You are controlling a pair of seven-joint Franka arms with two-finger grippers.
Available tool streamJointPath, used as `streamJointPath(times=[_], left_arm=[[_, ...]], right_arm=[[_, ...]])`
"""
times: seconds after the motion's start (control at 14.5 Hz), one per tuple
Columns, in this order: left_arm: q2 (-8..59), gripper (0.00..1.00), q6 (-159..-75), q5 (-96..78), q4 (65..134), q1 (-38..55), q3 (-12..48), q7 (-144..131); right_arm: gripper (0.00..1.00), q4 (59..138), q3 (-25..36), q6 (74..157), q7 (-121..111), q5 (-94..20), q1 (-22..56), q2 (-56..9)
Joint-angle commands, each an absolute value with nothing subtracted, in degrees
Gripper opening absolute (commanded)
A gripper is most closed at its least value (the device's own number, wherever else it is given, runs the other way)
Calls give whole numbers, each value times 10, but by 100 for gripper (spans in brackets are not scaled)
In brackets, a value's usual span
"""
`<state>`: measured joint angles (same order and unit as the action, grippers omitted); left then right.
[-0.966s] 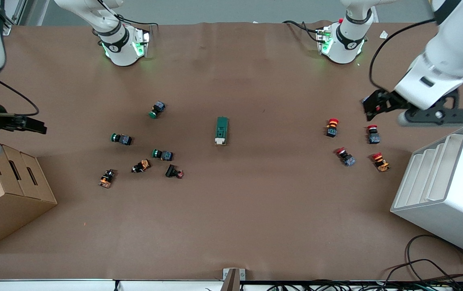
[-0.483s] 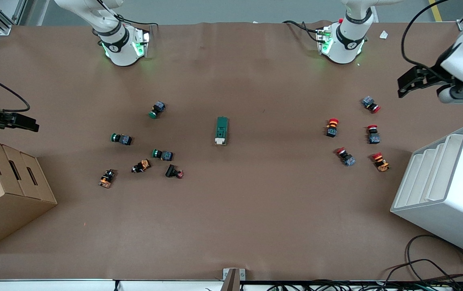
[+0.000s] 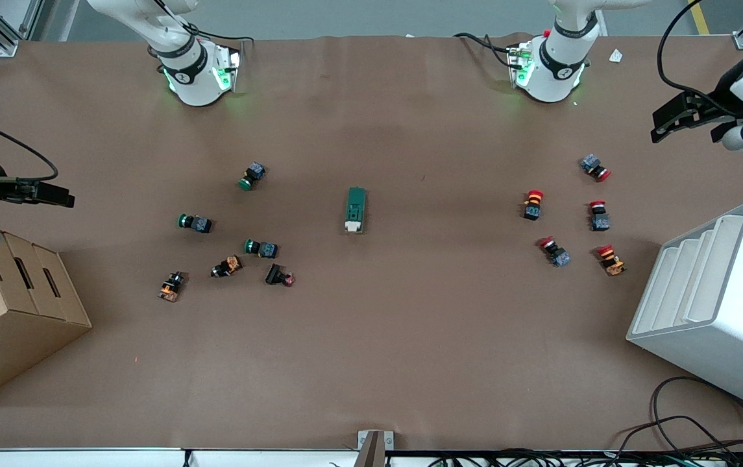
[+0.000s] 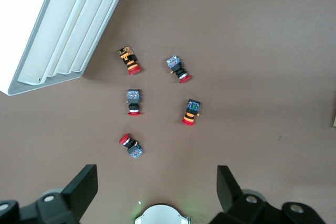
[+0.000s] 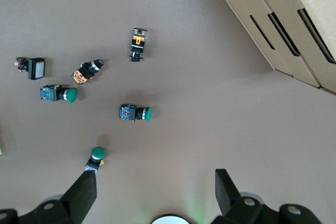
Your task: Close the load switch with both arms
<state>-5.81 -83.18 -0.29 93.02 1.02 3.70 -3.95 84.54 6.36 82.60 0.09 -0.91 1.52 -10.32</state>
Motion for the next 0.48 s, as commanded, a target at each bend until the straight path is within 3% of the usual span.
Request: streamJointPath(times=[0.0, 0.41], left_arm=[[-65, 100, -839, -11, 937, 17, 34, -33], [-35, 100, -838, -11, 887, 18, 35, -34]], right_arm=[[100, 900, 54, 831, -7, -17, 8, -44], [100, 1013, 55, 881, -7, -3, 6, 69]])
